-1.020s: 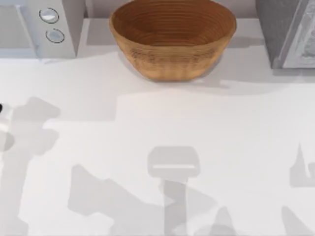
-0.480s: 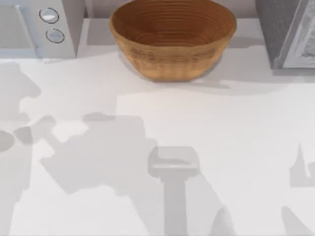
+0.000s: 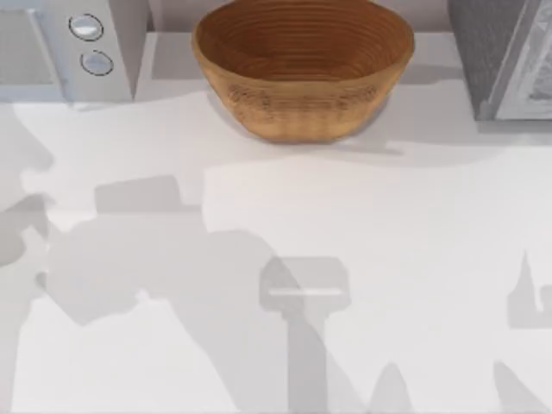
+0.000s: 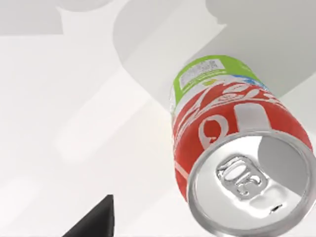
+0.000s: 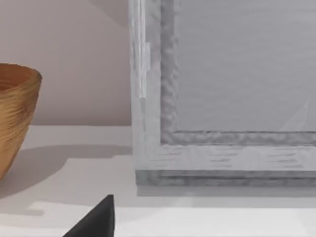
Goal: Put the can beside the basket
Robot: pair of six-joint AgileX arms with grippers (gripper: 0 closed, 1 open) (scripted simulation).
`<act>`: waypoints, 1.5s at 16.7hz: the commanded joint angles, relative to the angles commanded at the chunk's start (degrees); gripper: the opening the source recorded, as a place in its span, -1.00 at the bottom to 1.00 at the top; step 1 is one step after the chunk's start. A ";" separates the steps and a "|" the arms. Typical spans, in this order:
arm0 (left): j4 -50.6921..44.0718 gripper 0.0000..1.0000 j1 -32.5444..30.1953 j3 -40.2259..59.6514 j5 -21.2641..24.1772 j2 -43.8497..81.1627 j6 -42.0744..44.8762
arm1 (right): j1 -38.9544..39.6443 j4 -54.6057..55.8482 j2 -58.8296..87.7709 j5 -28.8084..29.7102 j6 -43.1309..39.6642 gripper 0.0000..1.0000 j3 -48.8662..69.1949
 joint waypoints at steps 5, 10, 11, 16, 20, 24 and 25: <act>2.45 1.00 -0.11 -2.31 0.00 0.47 -0.13 | 0.00 0.00 0.00 0.00 0.00 1.00 0.00; 11.98 1.00 0.09 -9.44 0.02 2.40 0.12 | 0.00 0.00 0.00 0.00 0.00 1.00 0.00; 12.60 1.00 0.10 -10.02 0.02 2.57 0.14 | 0.00 0.00 0.00 0.00 0.00 1.00 0.00; 12.67 0.70 0.10 -10.08 0.02 2.59 0.14 | 0.00 0.00 0.00 0.00 0.00 1.00 0.00; 12.67 0.10 0.10 -10.08 0.02 2.59 0.14 | 0.00 0.00 0.00 0.00 0.00 1.00 0.00; 12.67 -0.51 0.10 -10.08 0.02 2.59 0.14 | 0.00 0.00 0.00 0.00 0.00 1.00 0.00; 12.67 -0.66 0.10 -10.08 0.02 2.59 0.14 | 0.00 0.00 0.00 0.00 0.00 1.00 0.00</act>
